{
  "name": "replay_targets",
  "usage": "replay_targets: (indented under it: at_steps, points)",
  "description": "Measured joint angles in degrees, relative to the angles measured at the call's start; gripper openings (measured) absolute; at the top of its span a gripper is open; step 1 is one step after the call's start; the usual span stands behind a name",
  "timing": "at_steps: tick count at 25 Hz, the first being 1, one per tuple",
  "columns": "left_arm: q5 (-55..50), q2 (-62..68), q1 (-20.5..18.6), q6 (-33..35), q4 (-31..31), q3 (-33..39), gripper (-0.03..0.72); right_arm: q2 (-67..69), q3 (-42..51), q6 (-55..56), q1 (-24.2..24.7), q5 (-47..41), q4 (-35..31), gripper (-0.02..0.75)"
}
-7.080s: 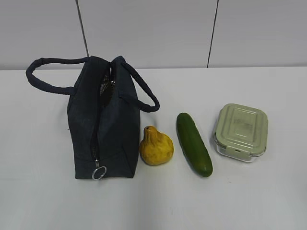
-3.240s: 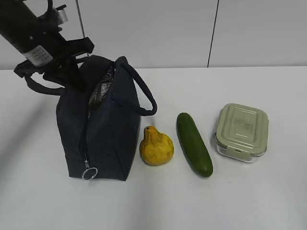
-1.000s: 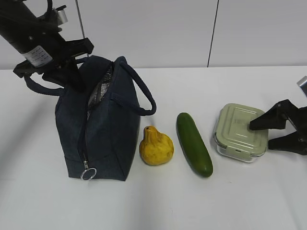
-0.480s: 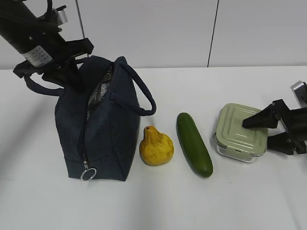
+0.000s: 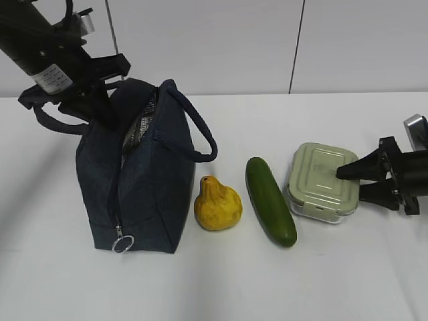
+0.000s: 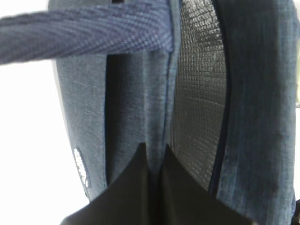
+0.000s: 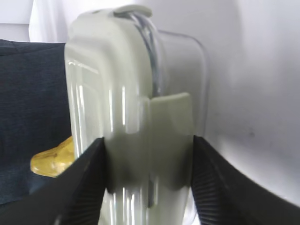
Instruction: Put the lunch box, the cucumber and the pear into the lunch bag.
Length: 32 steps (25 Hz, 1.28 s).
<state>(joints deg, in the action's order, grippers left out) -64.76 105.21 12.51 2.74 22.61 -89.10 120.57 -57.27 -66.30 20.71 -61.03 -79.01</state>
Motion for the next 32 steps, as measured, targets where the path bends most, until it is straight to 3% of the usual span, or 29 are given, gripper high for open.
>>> replay_targets:
  at_steps: [7,15,20,26,32]
  points:
    - [-0.43,0.0,0.0,0.0,1.04,0.0,0.001,0.64,-0.14,-4.31,0.0,-1.76,-7.09,0.382]
    - [-0.25,0.0,0.0,2.48,10.08,0.0,0.001,-8.09,-0.69,0.08,-0.87,-1.66,-8.95,0.382]
    - [0.48,0.0,0.0,3.86,13.81,0.0,0.001,-17.46,-1.85,4.77,-8.22,-2.08,-12.13,0.382]
    - [0.99,0.0,0.0,5.56,16.69,0.0,0.001,-20.52,-9.66,12.58,-18.8,-4.69,-11.36,0.381]
    - [1.41,0.0,0.0,5.67,16.87,0.0,0.001,-20.52,-13.3,17.22,-23.29,-2.0,-6.38,0.381]
